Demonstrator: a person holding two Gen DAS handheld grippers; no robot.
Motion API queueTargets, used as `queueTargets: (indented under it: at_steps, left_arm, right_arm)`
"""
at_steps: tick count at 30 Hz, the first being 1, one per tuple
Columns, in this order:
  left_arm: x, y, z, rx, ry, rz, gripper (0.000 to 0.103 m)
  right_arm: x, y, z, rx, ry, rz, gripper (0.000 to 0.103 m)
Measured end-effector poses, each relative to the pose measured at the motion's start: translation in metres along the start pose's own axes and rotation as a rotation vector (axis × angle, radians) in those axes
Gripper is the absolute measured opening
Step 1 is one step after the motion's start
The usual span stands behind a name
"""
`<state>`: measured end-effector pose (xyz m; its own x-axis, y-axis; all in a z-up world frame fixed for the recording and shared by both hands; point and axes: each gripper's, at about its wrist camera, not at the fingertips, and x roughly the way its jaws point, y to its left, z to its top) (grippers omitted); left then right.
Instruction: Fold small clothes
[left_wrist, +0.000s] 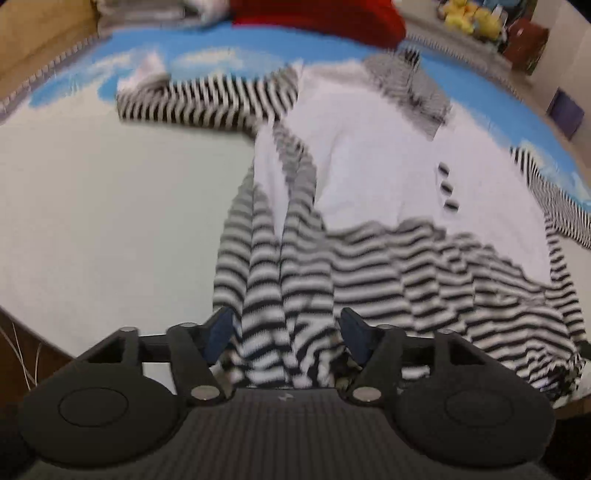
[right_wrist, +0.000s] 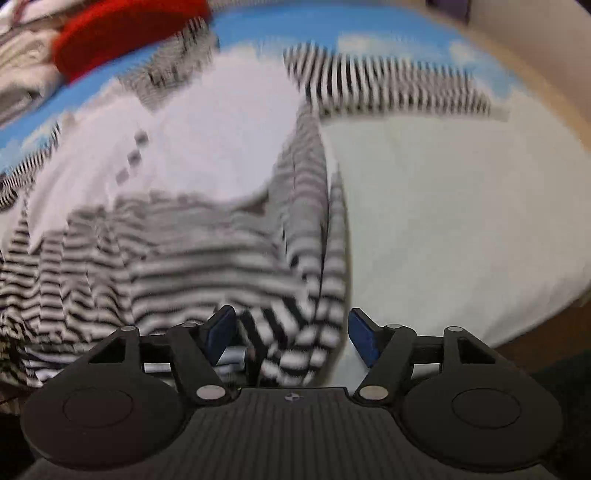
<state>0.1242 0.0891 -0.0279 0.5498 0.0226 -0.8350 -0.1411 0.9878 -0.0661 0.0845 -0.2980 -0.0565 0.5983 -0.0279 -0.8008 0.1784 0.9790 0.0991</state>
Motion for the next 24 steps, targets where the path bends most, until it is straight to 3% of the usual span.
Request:
queueTargets:
  at_steps: [5, 9, 15, 19, 24]
  left_arm:
    - [-0.026, -0.001, 0.007, 0.011, -0.188, 0.067, 0.085]
    - [-0.043, -0.003, 0.014, 0.027, -0.301, 0.079, 0.085]
    - [-0.044, -0.007, 0.019, 0.038, -0.324, 0.076, 0.085]
    - [-0.044, -0.010, 0.017, 0.046, -0.333, 0.065, 0.085]
    - [-0.042, -0.017, 0.016, 0.074, -0.345, 0.070, 0.085]
  right_arm:
    - [-0.045, -0.006, 0.019, -0.034, -0.217, 0.063, 0.064]
    - [-0.077, -0.018, 0.057, -0.013, -0.352, 0.087, 0.064]
    - [-0.103, -0.043, 0.098, -0.023, -0.485, 0.075, 0.067]
    - [-0.093, -0.047, 0.099, -0.049, -0.524, 0.033, 0.068]
    - [-0.091, -0.046, 0.096, 0.025, -0.558, 0.086, 0.068]
